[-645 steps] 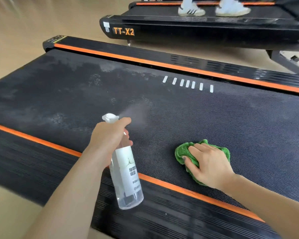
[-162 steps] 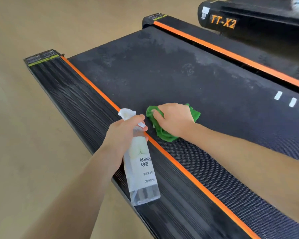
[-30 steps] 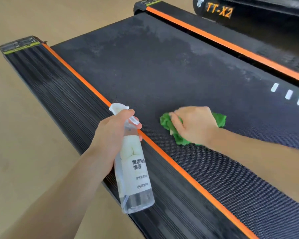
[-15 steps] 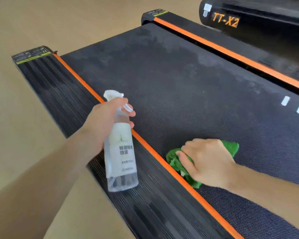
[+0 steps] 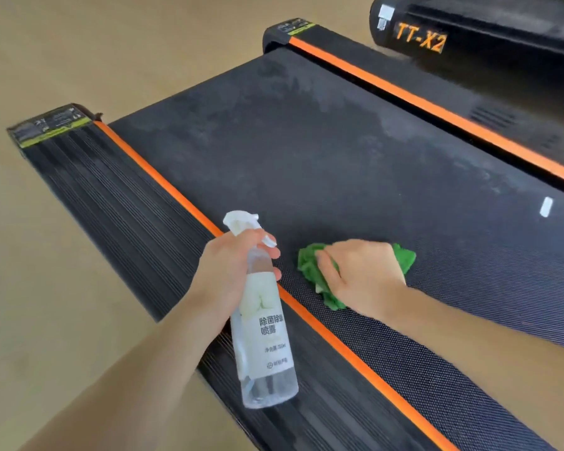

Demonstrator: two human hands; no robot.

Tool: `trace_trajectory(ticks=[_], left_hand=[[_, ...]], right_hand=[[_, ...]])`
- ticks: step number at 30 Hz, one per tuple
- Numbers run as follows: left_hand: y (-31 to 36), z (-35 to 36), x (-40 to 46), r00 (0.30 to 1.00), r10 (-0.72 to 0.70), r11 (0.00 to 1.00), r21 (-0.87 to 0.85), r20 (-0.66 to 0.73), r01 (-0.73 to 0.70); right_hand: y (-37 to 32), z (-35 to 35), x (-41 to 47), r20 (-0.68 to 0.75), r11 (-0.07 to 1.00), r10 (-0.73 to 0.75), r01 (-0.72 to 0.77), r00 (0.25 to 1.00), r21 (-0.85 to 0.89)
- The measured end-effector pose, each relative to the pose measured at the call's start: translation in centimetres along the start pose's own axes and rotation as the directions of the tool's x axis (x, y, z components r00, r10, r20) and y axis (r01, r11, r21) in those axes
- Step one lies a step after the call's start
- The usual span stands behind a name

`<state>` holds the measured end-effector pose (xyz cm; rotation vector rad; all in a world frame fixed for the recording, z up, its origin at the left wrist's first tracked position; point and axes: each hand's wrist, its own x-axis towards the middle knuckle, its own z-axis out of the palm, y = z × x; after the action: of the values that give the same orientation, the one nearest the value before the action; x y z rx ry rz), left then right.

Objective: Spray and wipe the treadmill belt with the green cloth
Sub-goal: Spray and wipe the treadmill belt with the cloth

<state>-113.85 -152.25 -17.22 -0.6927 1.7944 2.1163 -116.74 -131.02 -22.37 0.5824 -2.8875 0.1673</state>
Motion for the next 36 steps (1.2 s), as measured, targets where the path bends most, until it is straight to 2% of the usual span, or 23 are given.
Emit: trace_trajectory(ticks=[3,5,12,15,17,19,20,22,25,28,29,31,34,36], left_hand=[[0.4,0.2,-0.5,0.999,0.009,1.0,0.022,-0.043,-0.008],[0.7,0.5,-0.6,0.998,0.003,0.999,0.046,-0.059,0.0],[0.4,0.2,-0.7,0.999,-0.021,0.999,0.036,-0.047,0.023],[0.4,0.2,-0.4,0.999,-0.028,0.999,0.037,-0.046,0.029],[0.6,-0.1,0.2,0.996,-0.065,0.998,0.015,-0.058,0.066],[0.9,-0.4,1.0,0.986,-0.136,0.991,0.008,-0.092,0.137],[0.9,-0.8,1.4,0.983,-0.155,0.988,0.009,-0.095,0.156],[1.2,-0.9,1.5,0.979,-0.177,0.984,0.007,-0.097,0.178],[2.0,-1.4,1.4,0.982,-0.174,0.985,-0.024,-0.076,0.172],[2.3,-2.5,2.0,0.994,-0.093,0.994,-0.064,-0.063,0.089],[2.4,-2.9,2.7,0.993,-0.094,0.992,-0.096,-0.066,0.088],[2.7,-3.4,3.9,0.992,-0.088,0.984,-0.163,-0.088,0.073],[2.8,-3.5,4.7,0.992,-0.073,0.984,-0.17,-0.106,0.054],[2.5,-4.0,4.9,0.987,-0.108,0.985,-0.145,-0.119,0.09]], right_hand=[[0.0,-1.0,-6.1,0.037,0.995,-0.1,0.098,0.994,0.032],[-0.1,-1.3,-7.0,0.009,0.991,-0.134,0.134,0.991,0.003],[-1.1,0.8,0.3,-0.126,0.983,-0.184,0.184,0.975,-0.012],[-1.9,1.8,7.9,-0.123,0.998,-0.06,0.056,0.991,-0.029],[-3.0,2.1,11.8,-0.039,0.992,0.119,-0.12,0.992,-0.031],[-3.6,2.4,12.4,0.023,0.976,0.218,-0.217,0.976,-0.022],[-3.9,1.9,11.0,0.055,0.979,0.201,-0.2,0.978,-0.028],[-4.0,0.8,5.7,0.071,1.0,0.004,-0.003,0.997,-0.01],[-2.9,-0.7,0.0,0.076,0.958,-0.264,0.252,0.962,0.136],[-2.4,0.5,2.8,0.011,0.922,-0.372,0.368,0.928,0.124],[-2.9,1.3,5.2,-0.019,0.935,-0.345,0.346,0.938,0.079],[-4.6,2.6,10.9,-0.085,0.982,-0.19,0.191,0.978,0.0],[-7.0,3.7,17.3,-0.012,0.997,0.075,-0.075,0.997,0.002],[-7.8,3.0,16.8,0.044,0.99,0.141,-0.141,0.989,0.005]])
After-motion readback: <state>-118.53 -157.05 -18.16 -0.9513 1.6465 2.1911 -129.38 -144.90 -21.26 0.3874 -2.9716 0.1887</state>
